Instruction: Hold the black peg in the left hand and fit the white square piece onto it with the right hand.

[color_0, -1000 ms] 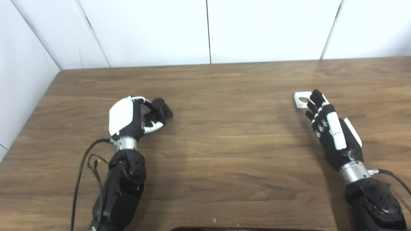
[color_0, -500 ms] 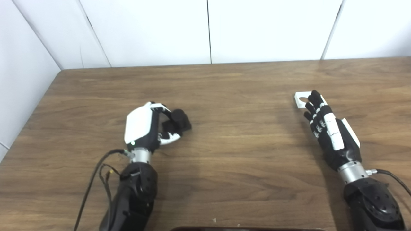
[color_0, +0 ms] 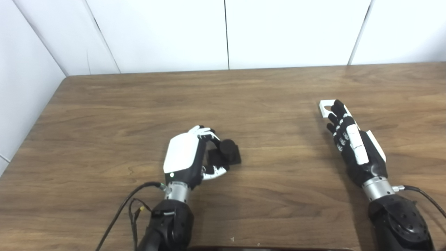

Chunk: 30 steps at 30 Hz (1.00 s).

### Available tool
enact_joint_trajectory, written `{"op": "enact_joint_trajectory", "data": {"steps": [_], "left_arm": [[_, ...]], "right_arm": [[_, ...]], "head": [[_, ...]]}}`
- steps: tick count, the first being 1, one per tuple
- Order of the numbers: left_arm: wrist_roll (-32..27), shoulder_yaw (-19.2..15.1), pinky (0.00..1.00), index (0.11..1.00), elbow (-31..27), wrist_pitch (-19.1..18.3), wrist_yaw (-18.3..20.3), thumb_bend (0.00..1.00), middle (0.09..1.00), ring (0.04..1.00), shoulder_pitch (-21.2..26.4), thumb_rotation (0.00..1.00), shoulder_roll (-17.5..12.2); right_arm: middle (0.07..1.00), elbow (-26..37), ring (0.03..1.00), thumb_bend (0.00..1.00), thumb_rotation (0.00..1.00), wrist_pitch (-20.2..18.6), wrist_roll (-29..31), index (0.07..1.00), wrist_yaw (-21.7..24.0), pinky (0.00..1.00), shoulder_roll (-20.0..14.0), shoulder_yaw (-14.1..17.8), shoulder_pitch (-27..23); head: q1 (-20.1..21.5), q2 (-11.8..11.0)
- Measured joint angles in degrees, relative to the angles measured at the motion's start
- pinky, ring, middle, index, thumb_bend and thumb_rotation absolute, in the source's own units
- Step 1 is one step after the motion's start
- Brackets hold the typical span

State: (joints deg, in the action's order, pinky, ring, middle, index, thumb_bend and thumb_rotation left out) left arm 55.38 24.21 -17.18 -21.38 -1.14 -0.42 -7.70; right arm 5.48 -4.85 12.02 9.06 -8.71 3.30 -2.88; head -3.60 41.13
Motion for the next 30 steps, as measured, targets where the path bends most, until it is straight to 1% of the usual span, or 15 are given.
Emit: {"op": "enact_joint_trajectory", "data": {"steps": [3, 6, 8, 14, 19, 22, 24, 25, 28, 30], "left_arm": [[0.38, 0.82, 0.74, 0.484, -0.65, 0.16, 0.06, 0.52, 0.803, 0.898, -1.3, 0.07, 1.42], [0.75, 1.59, 0.76, 0.484, -1.06, 0.63, -0.25, 0.52, 0.805, 0.908, -2.96, 0.07, 3.01], [0.78, 1.81, 0.79, 0.485, -1.16, 1.05, -0.24, 0.52, 0.804, 0.909, -3.59, 0.07, 3.69], [1.63, 3.12, 0.84, 0.485, -1.65, 2.36, -0.03, 0.52, 0.798, 0.893, -4.63, 0.08, 3.82], [3.41, 4.07, 0.83, 0.485, -1.84, 2.5, 0.01, 0.52, 0.795, 0.885, -5.0, 0.08, 3.8], [3.48, 4.06, 0.82, 0.485, -1.84, 2.7, 0.0, 0.52, 0.795, 0.882, -5.0, 0.08, 3.76], [3.52, 4.07, 0.81, 0.485, -1.83, 2.73, 0.01, 0.52, 0.796, 0.882, -4.99, 0.08, 3.76], [3.52, 4.06, 0.81, 0.485, -1.82, 2.73, 0.0, 0.52, 0.796, 0.883, -4.96, 0.08, 3.76], [3.5, 4.01, 0.82, 0.485, -1.81, 2.74, 0.0, 0.52, 0.798, 0.886, -4.9, 0.08, 3.78], [3.48, 3.98, 0.82, 0.485, -1.79, 2.75, -0.01, 0.52, 0.798, 0.885, -4.89, 0.08, 3.79]], "right_arm": [[1.0, 0.18, 1.0, 0.57, 0.87, -0.39, 0.02, 0.99, -0.01, 1.0, 0.0, 0.04, 0.0], [1.0, 0.24, 1.0, 0.56, 0.87, -0.59, 0.05, 0.991, 0.01, 1.0, 0.0, 0.08, 0.05], [1.0, 0.27, 1.0, 0.56, 0.87, -0.66, 0.06, 0.99, 0.01, 1.0, 0.02, 0.08, 0.06], [1.0, 0.6, 1.0, 0.55, 0.88, -0.83, 0.03, 0.991, 0.01, 1.0, 0.02, 0.08, 0.06], [1.0, 0.92, 1.0, 0.56, 0.87, -1.03, 0.03, 0.993, -0.01, 1.0, 0.02, 0.09, 0.06], [1.0, 1.44, 1.0, 0.53, 0.85, -1.03, 0.04, 0.995, 0.02, 1.0, 0.01, 0.09, 0.06], [0.993, 1.51, 0.989, 0.53, 0.79, -1.03, 0.05, 0.985, 0.02, 0.95, 0.0, 0.17, 0.06], [0.976, 1.52, 0.958, 0.55, 0.71, -1.03, 0.08, 0.962, -0.01, 0.89, 0.0, 0.36, 0.05], [0.941, 1.68, 0.906, 0.57, 0.59, -1.18, 0.15, 0.917, -0.32, 0.81, 0.0, 1.32, -0.07], [0.929, 2.0, 0.895, 0.58, 0.55, -1.73, 0.18, 0.903, -0.8, 0.81, -0.04, 2.06, -0.47]], "head": [[0.18, 0.09], [0.35, 0.09], [0.53, 0.17], [1.23, 0.17], [1.14, 0.17], [1.14, 0.17], [1.32, 0.26], [1.23, 0.18], [1.23, 0.35], [1.14, 0.35]]}}
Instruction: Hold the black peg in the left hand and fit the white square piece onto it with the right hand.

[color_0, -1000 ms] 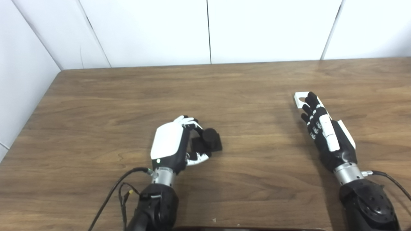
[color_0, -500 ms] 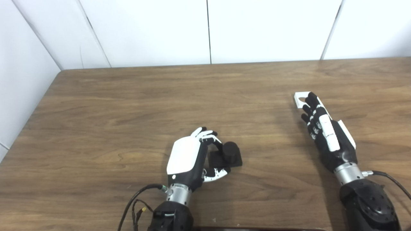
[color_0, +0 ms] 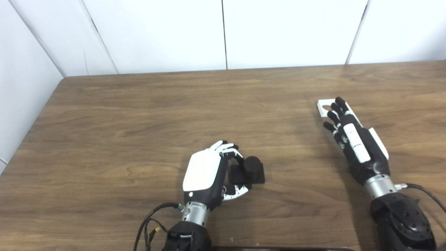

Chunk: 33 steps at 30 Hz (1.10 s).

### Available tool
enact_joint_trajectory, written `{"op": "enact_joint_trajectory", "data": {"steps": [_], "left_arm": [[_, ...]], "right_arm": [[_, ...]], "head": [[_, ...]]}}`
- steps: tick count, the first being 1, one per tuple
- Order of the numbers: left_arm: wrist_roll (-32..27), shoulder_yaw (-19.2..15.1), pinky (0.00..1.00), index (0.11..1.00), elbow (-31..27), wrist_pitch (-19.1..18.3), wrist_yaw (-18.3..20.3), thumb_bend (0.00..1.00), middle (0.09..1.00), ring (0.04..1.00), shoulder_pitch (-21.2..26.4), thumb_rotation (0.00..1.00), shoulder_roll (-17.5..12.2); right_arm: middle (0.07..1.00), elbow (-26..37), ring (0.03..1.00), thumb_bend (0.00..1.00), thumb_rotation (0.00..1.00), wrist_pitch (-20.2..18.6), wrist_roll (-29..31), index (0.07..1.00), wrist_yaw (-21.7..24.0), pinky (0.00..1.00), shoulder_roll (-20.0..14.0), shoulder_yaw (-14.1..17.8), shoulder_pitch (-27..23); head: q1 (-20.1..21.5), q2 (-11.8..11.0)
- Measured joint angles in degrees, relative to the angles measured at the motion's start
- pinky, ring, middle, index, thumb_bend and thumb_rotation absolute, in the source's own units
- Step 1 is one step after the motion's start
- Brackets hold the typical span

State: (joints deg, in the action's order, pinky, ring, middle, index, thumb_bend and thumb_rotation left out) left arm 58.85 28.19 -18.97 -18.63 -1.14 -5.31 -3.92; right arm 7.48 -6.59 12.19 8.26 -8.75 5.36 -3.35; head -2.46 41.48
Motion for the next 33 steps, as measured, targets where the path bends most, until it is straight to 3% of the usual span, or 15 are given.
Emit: {"op": "enact_joint_trajectory", "data": {"steps": [3, 6, 8, 15, 21, 27, 33], "left_arm": [[0.0, 0.0, 0.82, 0.485, 0.06, 0.02, -0.03, 0.52, 0.799, 0.885, 0.03, 0.08, 0.01], [0.0, 0.0, 0.81, 0.485, 0.11, 0.02, -0.02, 0.52, 0.802, 0.889, 0.06, 0.08, 0.01], [-0.05, -0.02, 0.81, 0.485, 0.13, 0.02, 0.01, 0.52, 0.802, 0.888, 0.08, 0.08, 0.03], [-0.32, -0.25, 0.8, 0.486, 0.21, 0.09, 0.09, 0.52, 0.802, 0.891, 0.12, 0.08, 0.03], [-0.14, -0.15, 0.8, 0.486, 0.26, 0.13, 0.41, 0.52, 0.799, 0.881, 0.22, 0.08, 0.04], [-0.05, -0.07, 0.8, 0.486, 0.36, 0.26, 0.18, 0.52, 0.796, 0.884, 0.22, 0.08, 0.09], [-1.63, -0.7, 0.81, 0.486, 0.62, 0.91, -0.02, 0.52, 0.808, 0.902, 0.12, 0.08, 0.18]], "right_arm": [[0.93, 0.55, 0.9, 0.6, 0.48, -0.66, -0.18, 0.897, -0.41, 0.81, -0.44, 0.66, -0.81], [0.914, 0.62, 0.874, 0.69, 0.5, -1.23, -2.46, 0.859, -0.85, 0.78, -2.27, 0.76, -2.17], [0.89, 0.54, 0.86, 0.67, 0.49, -1.19, -5.62, 0.839, -1.47, 0.77, -3.81, 0.61, -3.15], [0.912, -4.24, 0.904, 0.74, 0.35, 1.02, -26.69, 0.781, -4.34, 0.83, -12.27, -4.76, -9.8], [0.953, -12.15, 0.982, 0.84, 0.28, 1.12, -35.91, 0.755, -2.99, 0.91, -17.62, -9.47, -17.32], [0.965, -19.3, 1.0, 0.94, 0.19, 1.17, -38.07, 0.705, 0.3, 0.93, -21.11, -12.26, -22.82], [0.972, -22.45, 1.0, 0.98, 0.18, 2.17, -38.76, 0.695, 2.63, 0.96, -21.61, -14.1, -25.9]], "head": [[0.09, 0.09], [0.0, 0.09], [0.09, 0.0], [0.7, 0.0], [0.88, -0.09], [1.32, -0.79], [1.67, -1.14]]}}
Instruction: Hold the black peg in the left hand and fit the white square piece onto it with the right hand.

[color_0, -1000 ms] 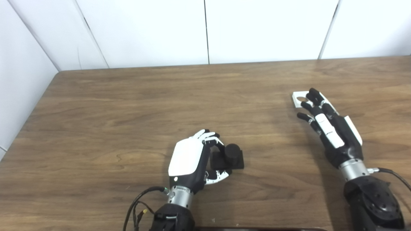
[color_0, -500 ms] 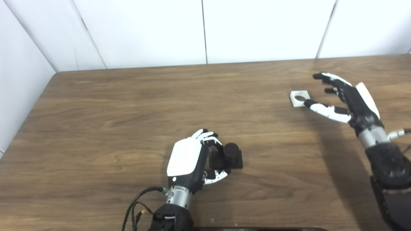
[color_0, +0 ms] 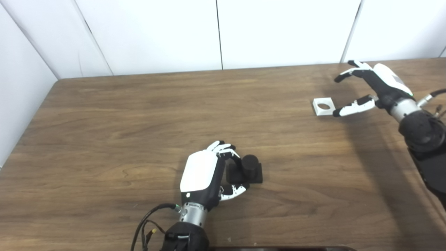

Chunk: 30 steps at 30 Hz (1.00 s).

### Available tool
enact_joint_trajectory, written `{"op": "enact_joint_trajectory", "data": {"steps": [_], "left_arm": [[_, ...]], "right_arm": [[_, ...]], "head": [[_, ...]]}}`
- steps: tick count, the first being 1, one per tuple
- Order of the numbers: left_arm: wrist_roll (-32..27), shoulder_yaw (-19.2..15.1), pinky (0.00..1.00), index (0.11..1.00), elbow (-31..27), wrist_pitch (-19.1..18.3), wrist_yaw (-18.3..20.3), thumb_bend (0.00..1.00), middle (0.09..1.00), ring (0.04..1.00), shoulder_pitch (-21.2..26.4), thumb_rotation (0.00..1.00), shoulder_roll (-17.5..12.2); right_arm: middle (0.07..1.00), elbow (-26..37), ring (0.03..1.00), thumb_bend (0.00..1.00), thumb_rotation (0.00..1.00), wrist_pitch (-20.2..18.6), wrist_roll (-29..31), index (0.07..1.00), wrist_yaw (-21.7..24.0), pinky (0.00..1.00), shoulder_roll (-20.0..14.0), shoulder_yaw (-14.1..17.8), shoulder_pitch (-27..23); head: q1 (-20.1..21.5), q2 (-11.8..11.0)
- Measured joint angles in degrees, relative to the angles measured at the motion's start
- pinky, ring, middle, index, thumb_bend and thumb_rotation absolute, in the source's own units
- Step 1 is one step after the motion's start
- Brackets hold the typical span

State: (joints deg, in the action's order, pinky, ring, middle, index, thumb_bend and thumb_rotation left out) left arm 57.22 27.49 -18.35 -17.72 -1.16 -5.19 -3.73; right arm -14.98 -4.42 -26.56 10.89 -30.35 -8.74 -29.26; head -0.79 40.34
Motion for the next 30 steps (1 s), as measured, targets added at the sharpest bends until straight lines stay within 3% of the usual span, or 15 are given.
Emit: {"op": "enact_joint_trajectory", "data": {"steps": [14, 30], "left_arm": [[-0.42, -0.3, 0.82, 0.486, 0.87, 1.19, -0.67, 0.52, 0.8, 0.886, -0.02, 0.08, 0.07], [0.17, -0.27, 0.8, 0.487, 1.38, 1.28, -0.97, 0.52, 0.803, 0.882, 0.08, 0.08, 0.14]], "right_arm": [[0.978, -3.03, 1.0, 0.97, 0.18, 0.05, -3.95, 0.705, 4.25, 0.98, -1.31, -4.04, -5.17], [0.973, -6.19, 1.0, 0.95, 0.2, -0.01, -6.27, 0.707, 6.42, 0.96, -1.02, -7.31, -7.34]], "head": [[0.53, -0.79], [0.62, -0.62]]}}
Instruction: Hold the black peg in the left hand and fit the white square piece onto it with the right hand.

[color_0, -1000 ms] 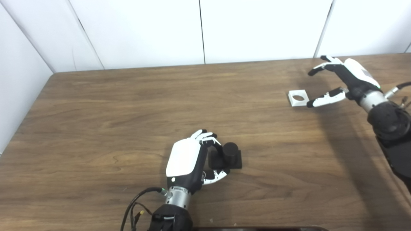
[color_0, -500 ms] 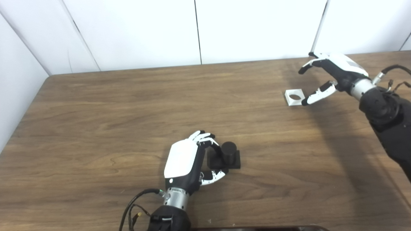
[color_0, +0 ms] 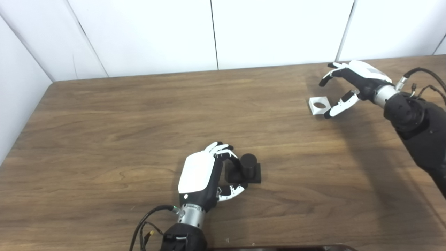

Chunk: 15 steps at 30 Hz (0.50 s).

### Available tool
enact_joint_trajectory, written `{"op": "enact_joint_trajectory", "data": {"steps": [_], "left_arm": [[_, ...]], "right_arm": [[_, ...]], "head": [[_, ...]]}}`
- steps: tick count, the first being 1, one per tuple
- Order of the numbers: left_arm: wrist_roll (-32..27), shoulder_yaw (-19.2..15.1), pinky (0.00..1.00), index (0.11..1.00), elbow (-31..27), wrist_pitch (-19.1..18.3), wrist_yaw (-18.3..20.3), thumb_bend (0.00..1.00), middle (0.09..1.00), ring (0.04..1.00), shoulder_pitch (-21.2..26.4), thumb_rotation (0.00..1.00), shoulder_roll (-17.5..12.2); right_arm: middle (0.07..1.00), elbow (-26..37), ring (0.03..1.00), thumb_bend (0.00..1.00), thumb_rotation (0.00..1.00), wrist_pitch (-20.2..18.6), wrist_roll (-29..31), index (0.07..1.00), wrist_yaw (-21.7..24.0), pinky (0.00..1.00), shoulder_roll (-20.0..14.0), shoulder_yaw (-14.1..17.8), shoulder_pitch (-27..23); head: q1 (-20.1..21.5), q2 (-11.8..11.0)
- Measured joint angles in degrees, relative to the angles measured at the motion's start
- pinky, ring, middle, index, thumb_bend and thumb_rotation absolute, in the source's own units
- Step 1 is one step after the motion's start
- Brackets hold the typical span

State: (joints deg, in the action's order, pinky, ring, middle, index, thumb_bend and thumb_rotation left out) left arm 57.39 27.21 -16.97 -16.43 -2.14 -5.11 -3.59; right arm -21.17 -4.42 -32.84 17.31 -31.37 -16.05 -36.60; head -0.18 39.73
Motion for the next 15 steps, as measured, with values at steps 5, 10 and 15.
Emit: {"op": "enact_joint_trajectory", "data": {"steps": [5, 10, 15], "left_arm": [[-0.01, 0.0, 0.8, 0.488, 0.11, 0.42, 0.0, 0.52, 0.807, 0.887, 0.05, 0.08, 0.1], [-0.02, -0.1, 0.81, 0.488, 0.11, 0.82, 0.03, 0.52, 0.805, 0.887, 0.01, 0.08, 0.11], [-0.72, -0.49, 0.82, 0.488, 0.1, 0.92, 0.09, 0.52, 0.814, 0.899, -0.08, 0.08, 0.29]], "right_arm": [[0.973, -2.37, 1.0, 0.94, 0.2, -0.09, -0.61, 0.713, 0.44, 0.95, 1.25, -1.18, -1.36], [0.977, -4.46, 1.0, 0.93, 0.2, -0.16, -1.16, 0.724, 0.5, 0.97, 1.98, -1.56, -1.58], [0.971, -6.66, 1.0, 0.93, 0.21, -0.09, -1.14, 0.725, 0.49, 0.98, 2.2, -1.59, -2.3]], "head": [[0.0, -0.09], [-0.17, 0.0], [-0.18, 0.09]]}}
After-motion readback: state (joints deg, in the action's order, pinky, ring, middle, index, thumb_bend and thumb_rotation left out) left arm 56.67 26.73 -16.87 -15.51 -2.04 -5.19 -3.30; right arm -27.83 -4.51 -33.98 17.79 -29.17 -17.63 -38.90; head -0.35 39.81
